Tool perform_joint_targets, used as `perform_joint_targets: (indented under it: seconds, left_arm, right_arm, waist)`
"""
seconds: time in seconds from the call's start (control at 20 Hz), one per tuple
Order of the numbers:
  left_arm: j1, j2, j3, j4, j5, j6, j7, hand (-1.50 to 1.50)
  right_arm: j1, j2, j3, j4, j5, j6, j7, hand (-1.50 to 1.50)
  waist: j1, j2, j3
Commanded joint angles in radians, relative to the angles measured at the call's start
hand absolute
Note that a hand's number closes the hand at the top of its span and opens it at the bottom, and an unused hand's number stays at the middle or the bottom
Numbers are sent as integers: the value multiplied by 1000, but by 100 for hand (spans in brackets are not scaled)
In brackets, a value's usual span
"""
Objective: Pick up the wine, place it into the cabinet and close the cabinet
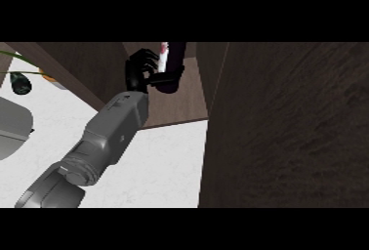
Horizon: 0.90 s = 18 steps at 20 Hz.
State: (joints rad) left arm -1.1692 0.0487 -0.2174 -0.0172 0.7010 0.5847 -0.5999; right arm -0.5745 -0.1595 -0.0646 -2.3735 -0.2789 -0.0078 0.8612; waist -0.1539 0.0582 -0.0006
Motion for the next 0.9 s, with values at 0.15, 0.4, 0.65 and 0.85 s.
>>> perform_joint_targets:
  seconds: [0.15, 0.4, 0.65, 0.85]
  left_arm:
    - [-2, 30, -64, 17, -69, 138, 8, 150]
    - [64, 66, -91, 17, -97, 150, 31, 150]
    - [61, 73, -117, 17, -127, 201, 70, 150]
    - [79, 76, -119, 16, -129, 112, 65, -150]
  right_arm:
    - [2, -3, 5, -22, -17, 11, -3, -150]
    - [2, 5, 0, -37, -31, -1, 9, -150]
    - [3, -2, 17, -28, -19, 21, -5, -150]
    - [3, 7, 14, -34, -13, 11, -11, -150]
  waist:
    - [-13, 8, 0]
    - [-17, 11, -2]
    - [-20, 16, -2]
    - [-20, 16, -4]
